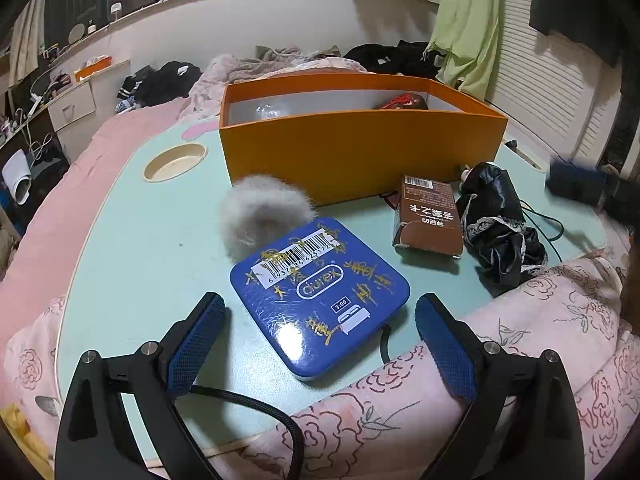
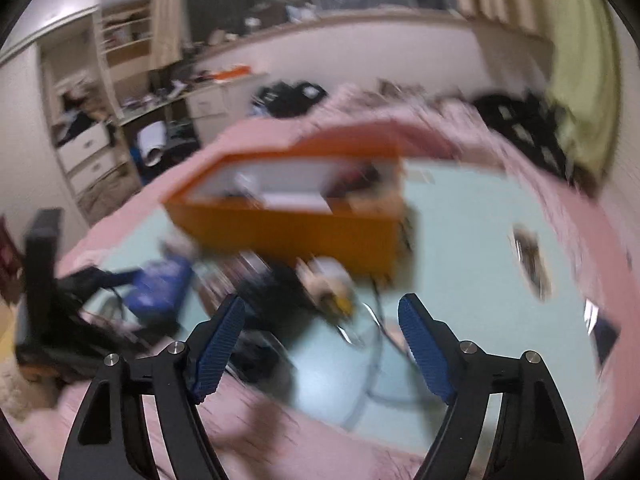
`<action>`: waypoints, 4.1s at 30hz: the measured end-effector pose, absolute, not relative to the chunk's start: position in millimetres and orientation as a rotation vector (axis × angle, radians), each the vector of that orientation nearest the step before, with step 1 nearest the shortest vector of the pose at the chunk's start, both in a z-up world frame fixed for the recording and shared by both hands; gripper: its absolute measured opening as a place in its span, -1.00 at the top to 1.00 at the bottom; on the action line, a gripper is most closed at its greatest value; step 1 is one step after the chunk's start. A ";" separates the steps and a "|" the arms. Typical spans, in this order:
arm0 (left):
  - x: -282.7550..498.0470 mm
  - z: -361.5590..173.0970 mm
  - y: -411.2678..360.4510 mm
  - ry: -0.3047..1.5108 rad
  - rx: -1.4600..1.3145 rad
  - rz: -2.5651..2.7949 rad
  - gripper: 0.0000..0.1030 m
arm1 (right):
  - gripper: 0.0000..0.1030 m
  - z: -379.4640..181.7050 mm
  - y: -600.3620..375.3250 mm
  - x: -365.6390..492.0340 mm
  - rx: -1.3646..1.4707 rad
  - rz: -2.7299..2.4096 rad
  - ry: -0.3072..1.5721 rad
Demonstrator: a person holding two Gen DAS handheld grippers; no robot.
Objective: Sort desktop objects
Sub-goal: 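Lift the blue tin out and place it on the table, left gripper, then reach into the box and grasp the green toy car with the right gripper, then lift the green toy car out and set it beside the toy figure, right gripper, then reach into the box and grasp the clear plastic bag with the left gripper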
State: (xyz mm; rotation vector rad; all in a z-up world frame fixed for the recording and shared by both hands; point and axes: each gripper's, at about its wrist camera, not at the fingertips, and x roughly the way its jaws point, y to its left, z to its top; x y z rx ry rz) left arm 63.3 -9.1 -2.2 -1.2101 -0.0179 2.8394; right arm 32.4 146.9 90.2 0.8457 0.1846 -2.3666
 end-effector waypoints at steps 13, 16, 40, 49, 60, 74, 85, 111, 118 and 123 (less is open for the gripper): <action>66.5 -1.4 -10.1 -0.021 -1.186 2.842 -0.86 | -0.38 86.5 -31.7 -105.9 1.422 -1.979 0.239; 68.0 -1.6 -10.6 -0.024 -1.176 2.842 -0.86 | -0.30 63.7 -41.9 -127.8 1.549 -1.940 0.237; 68.9 0.7 -7.7 -0.032 -1.162 2.843 -0.86 | 0.58 60.3 -3.8 -138.8 1.586 -1.966 0.232; 68.9 0.6 -7.7 -0.032 -1.163 2.844 -0.86 | 0.58 150.8 118.1 -74.3 1.279 -2.241 0.085; 69.2 1.3 -7.1 -0.028 -1.166 2.844 -0.86 | 0.58 44.4 171.2 -48.6 1.503 -2.290 -0.010; 68.8 1.8 -6.7 -0.029 -1.166 2.844 -0.86 | 0.01 48.2 188.2 2.0 1.121 -2.473 0.174; 67.0 2.5 -7.9 -0.024 -1.169 2.844 -0.86 | -0.43 14.6 187.9 26.0 0.971 -2.488 0.281; -7.9 102.2 -22.5 -0.168 -1.113 2.810 -0.81 | -0.72 8.3 191.1 28.6 0.970 -2.500 0.271; -110.6 76.3 -23.6 -0.088 -1.503 2.777 -0.08 | -0.74 5.9 191.4 28.2 0.968 -2.500 0.266; -135.4 47.9 -11.9 0.074 -1.638 2.795 0.00 | -0.74 6.0 191.8 28.1 0.969 -2.500 0.266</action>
